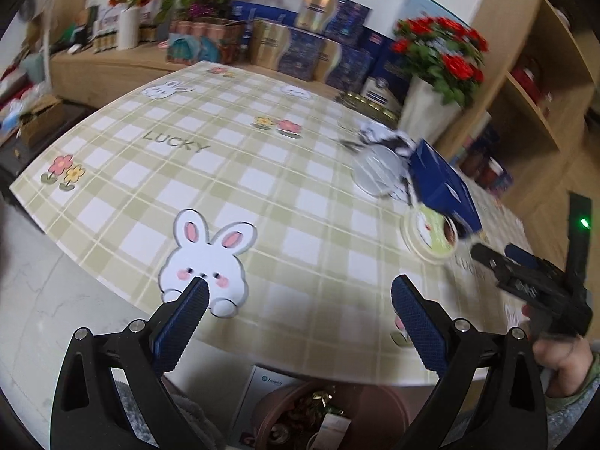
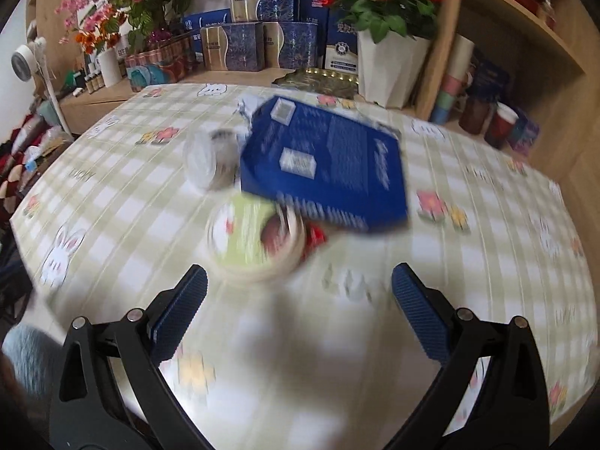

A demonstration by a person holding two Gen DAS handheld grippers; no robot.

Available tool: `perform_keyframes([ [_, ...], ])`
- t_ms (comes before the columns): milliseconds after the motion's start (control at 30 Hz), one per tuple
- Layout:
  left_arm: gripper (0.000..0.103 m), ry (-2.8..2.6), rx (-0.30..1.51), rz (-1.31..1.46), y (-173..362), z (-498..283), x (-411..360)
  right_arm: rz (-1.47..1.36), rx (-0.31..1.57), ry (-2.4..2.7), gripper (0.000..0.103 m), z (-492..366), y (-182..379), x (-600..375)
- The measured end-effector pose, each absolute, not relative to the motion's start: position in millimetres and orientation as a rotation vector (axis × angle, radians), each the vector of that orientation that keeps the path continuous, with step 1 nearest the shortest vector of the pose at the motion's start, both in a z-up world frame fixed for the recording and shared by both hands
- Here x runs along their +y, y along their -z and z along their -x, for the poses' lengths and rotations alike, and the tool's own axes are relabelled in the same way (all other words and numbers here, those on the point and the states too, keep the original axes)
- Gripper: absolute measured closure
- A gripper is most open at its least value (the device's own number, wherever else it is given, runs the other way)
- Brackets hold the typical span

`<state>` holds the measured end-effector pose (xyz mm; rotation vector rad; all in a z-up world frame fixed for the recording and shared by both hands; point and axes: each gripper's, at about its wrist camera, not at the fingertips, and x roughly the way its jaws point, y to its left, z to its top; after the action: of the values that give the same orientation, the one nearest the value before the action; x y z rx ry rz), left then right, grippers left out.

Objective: Collect trash
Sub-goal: 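Move the right tool to the blue Luckin coffee bag and grasp it, then lift the coffee bag with the right tool while the left tool moves toward the yogurt lid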

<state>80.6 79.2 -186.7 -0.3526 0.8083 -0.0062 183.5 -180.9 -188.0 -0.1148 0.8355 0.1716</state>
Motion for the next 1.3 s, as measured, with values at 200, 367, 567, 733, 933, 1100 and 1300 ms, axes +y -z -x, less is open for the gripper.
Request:
perform_keyframes([
  [200,0.008,-0.046,0.819,0.390,196.9,-81.7,105.9,0.218,0.877,-0.110,0.006,-257.6,192.9,-134.2],
  [367,0.008,-0.081,0.825,0.422,204.6,-75.3,125.2,0.379,0.945,-0.021,0.007,-306.7,210.7,-104.8],
  [567,0.008,-0.108,0.848,0.455,214.8,-71.0,140.6,0.468,0.990,0.099,0.016,-331.1,223.6,-101.7],
  [733,0.008,-0.102,0.843,0.459,214.4,-71.0,140.4,0.546,0.952,0.053,0.038,-319.5,217.1,-100.6],
  [933,0.008,-0.079,0.836,0.446,210.4,-68.4,130.7,0.419,0.904,-0.059,0.050,-292.9,176.2,-131.0],
  [1100,0.008,-0.058,0.836,0.429,206.0,-65.7,117.1,0.184,0.881,-0.093,0.055,-266.4,145.2,-188.6],
  [1300,0.008,-0.023,0.837,0.392,198.6,-65.1,96.3,-0.079,0.841,-0.065,0.057,-230.3,135.8,-266.7],
])
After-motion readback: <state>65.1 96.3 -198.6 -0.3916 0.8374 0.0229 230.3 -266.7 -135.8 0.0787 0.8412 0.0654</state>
